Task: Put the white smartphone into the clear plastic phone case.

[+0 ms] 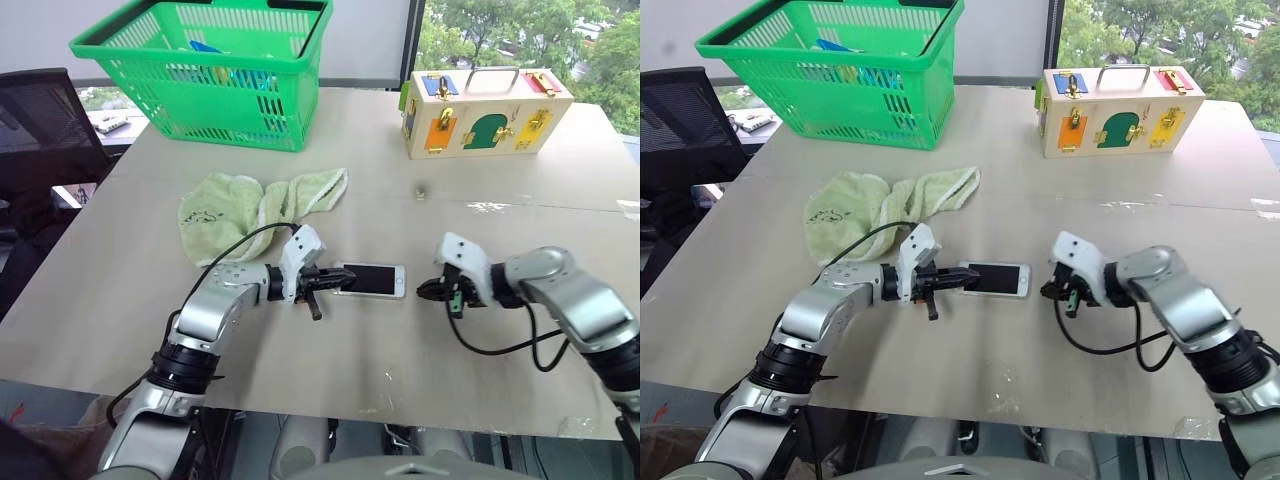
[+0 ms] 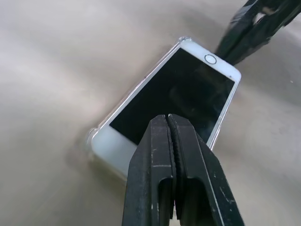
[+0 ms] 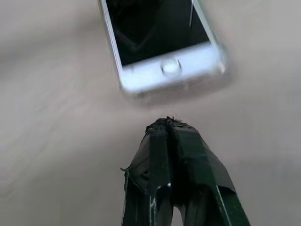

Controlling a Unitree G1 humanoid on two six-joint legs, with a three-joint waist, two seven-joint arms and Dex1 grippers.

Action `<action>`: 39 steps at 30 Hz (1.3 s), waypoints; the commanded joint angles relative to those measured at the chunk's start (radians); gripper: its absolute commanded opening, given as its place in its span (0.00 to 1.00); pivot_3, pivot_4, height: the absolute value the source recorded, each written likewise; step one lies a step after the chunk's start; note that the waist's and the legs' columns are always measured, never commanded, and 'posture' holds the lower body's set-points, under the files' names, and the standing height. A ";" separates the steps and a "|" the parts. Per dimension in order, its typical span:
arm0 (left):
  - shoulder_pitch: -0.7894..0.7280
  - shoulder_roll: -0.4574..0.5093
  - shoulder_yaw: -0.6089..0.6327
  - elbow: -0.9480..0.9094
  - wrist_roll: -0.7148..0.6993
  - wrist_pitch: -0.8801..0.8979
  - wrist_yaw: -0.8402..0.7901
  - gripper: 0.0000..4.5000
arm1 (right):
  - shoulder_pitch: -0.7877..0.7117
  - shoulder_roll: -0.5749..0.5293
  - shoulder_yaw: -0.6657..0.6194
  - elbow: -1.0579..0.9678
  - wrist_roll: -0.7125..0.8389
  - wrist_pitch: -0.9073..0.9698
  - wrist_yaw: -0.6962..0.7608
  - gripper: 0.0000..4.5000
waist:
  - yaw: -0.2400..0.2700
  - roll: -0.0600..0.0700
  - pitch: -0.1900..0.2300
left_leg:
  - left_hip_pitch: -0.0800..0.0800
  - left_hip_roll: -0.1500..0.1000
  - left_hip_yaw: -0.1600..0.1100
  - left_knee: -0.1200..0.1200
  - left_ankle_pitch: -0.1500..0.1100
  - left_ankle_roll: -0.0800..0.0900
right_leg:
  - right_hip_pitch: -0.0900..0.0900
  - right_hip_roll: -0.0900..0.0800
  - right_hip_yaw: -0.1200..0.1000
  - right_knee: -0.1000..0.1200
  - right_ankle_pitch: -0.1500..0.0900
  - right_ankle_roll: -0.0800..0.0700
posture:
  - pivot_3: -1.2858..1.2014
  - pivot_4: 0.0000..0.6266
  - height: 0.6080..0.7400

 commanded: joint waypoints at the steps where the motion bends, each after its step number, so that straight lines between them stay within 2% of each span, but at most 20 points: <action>1: 0.011 0.005 -0.011 -0.001 0.008 0.008 0.000 0.01 | -0.018 0.021 -0.050 -0.083 0.075 0.023 0.002 0.00 | -0.001 0.000 0.001 | 0.000 0.000 0.000 0.000 0.000 0.000 | 0.000 0.000 0.000 0.000 0.000 0.000 | 0.52 0.24 1.00; 5: 0.011 0.007 -0.011 0.002 0.007 0.001 -0.007 0.01 | -0.024 0.068 -0.025 -0.091 0.087 0.029 -0.037 0.00 | -0.002 0.000 0.002 | 0.000 0.001 -0.002 -0.001 0.000 0.000 | 0.000 0.001 0.000 0.000 0.000 0.000 | 0.52 0.24 1.00; 11: 0.033 0.028 -0.020 -0.016 0.004 -0.054 -0.063 0.01 | -0.023 0.073 0.094 -0.027 0.002 -0.026 -0.072 0.00 | -0.002 0.000 0.003 | 0.000 0.000 0.000 -0.001 0.000 0.000 | 0.000 0.001 0.000 0.000 0.000 0.000 | 0.52 0.24 1.00; 18: 0.049 0.038 -0.034 -0.013 0.019 -0.090 -0.082 0.01 | -0.012 0.037 0.140 0.036 -0.033 -0.066 -0.054 0.00 | 0.000 0.000 0.003 | 0.001 0.000 0.000 0.000 0.000 0.000 | 0.000 0.000 0.000 0.000 0.000 0.000 | 0.52 0.24 1.00; 32: 0.033 0.032 -0.046 0.052 0.057 -0.168 -0.103 0.01 | -0.060 0.079 0.287 0.169 -0.099 -0.061 -0.026 0.00 | -0.003 -0.001 0.000 | 0.004 0.001 -0.001 0.000 -0.001 -0.001 | 0.002 0.000 -0.001 0.000 0.000 0.000 | 0.52 0.24 1.00; 39: 0.042 0.031 -0.040 0.048 0.060 -0.169 -0.098 0.01 | -0.019 0.104 0.223 0.161 -0.107 -0.088 -0.081 0.00 | -0.004 -0.004 -0.006 | 0.006 0.002 -0.002 0.000 -0.003 -0.005 | 0.004 -0.001 0.000 0.000 0.000 0.000 | 0.52 0.24 1.00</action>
